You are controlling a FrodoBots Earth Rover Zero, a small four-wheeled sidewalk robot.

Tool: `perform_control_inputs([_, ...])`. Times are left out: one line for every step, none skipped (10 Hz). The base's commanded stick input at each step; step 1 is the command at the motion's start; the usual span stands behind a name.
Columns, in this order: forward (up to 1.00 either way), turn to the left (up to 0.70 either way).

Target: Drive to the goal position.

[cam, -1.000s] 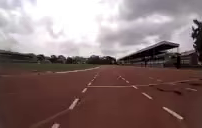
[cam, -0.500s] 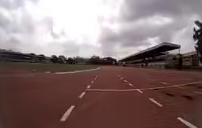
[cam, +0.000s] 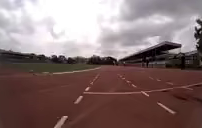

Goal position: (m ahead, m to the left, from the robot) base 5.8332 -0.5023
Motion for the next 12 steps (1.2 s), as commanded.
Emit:
perform_control_inputs([0.7, 0.0])
perform_control_inputs([0.7, 0.0])
perform_control_inputs([0.7, 0.0])
perform_control_inputs([0.7, 0.0])
perform_control_inputs([0.7, 0.0])
perform_control_inputs([0.7, 0.0])
perform_control_inputs([0.7, 0.0])
perform_control_inputs([0.7, 0.0])
perform_control_inputs([0.7, 0.0])
perform_control_inputs([0.7, 0.0])
perform_control_inputs([0.7, 0.0])
perform_control_inputs([0.7, 0.0])
